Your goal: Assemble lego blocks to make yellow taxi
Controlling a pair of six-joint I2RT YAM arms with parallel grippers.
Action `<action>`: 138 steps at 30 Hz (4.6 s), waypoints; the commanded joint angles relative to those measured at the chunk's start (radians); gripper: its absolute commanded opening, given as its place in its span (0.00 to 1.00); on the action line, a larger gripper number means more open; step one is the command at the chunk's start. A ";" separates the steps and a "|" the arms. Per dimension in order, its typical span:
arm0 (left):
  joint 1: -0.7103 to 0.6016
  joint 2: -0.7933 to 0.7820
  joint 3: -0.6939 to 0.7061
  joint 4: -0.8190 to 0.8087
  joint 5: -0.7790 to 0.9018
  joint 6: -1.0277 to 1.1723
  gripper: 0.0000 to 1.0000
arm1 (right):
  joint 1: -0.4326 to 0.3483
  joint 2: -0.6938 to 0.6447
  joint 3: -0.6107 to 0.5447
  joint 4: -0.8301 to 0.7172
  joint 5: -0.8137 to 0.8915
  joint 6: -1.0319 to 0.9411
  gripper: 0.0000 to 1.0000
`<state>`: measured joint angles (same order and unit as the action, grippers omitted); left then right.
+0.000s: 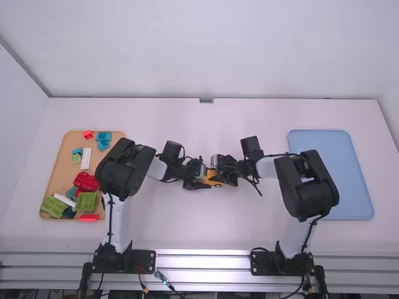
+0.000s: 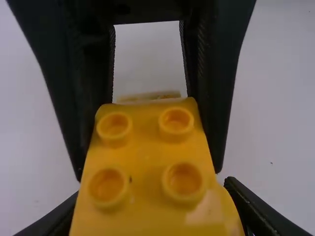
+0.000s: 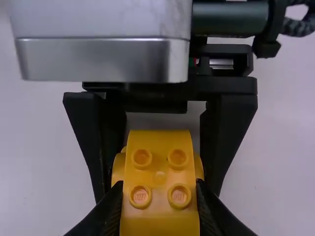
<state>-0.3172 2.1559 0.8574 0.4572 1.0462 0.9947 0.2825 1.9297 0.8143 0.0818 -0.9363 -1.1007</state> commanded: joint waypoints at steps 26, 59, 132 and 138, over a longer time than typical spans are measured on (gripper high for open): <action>-0.003 0.008 -0.013 -0.011 -0.042 0.023 0.42 | -0.071 -0.006 -0.029 -0.076 -0.077 -0.068 0.00; -0.003 0.008 0.000 -0.007 -0.042 0.020 0.39 | 0.065 -0.006 -0.030 -0.125 0.315 -0.024 0.00; 0.010 -0.166 0.016 -0.254 -0.206 -0.063 0.99 | -0.135 -0.006 -0.098 0.012 -0.034 0.005 0.99; 0.010 -0.388 0.105 -0.629 -0.377 -0.013 0.99 | -0.063 -0.005 -0.163 0.230 0.066 0.173 0.99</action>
<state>-0.3122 1.8595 0.9062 -0.1272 0.7677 0.9672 0.1967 1.9038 0.6617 0.2966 -0.9260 -1.0191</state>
